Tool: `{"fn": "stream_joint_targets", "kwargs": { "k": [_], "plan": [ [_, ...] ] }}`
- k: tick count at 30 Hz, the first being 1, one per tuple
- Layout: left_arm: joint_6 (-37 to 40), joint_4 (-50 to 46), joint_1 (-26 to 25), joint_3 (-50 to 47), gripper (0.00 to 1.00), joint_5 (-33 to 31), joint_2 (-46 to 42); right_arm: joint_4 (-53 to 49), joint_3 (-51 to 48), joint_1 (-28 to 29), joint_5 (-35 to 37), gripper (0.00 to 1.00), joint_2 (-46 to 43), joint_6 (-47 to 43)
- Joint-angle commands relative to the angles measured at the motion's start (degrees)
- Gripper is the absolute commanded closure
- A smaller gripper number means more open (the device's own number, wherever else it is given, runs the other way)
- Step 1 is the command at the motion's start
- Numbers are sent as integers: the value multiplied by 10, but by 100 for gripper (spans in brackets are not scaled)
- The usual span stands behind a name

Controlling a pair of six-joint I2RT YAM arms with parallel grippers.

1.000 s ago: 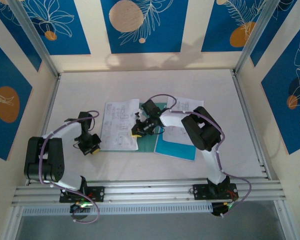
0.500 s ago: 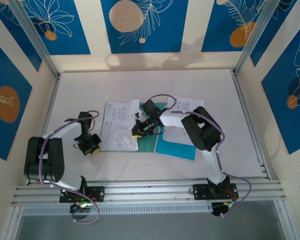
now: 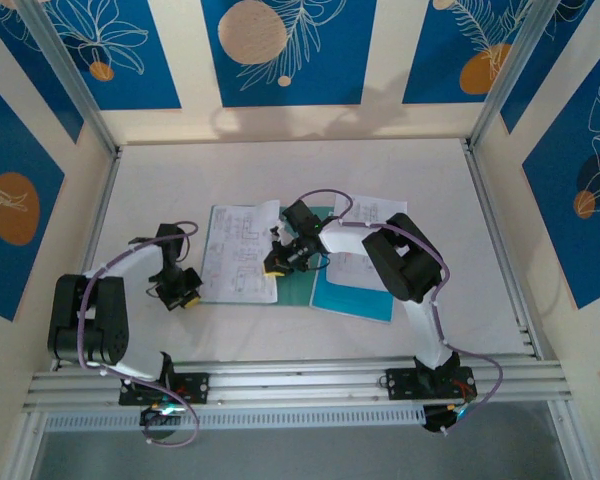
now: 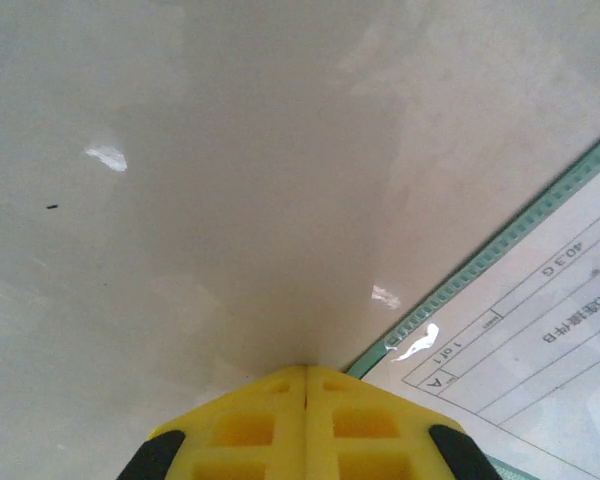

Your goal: Put the files into the folder

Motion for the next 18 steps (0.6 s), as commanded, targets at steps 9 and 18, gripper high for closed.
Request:
{"fn": "stream_joint_targets", "kwargs": {
  "k": [9, 18],
  "plan": [
    [7, 15, 8, -14, 100, -9, -9, -129, 21, 1, 60, 44, -53, -6],
    [6, 11, 8, -7, 100, -3, -16, -197, 2, -28, 117, 39, -152, 8]
  ]
}}
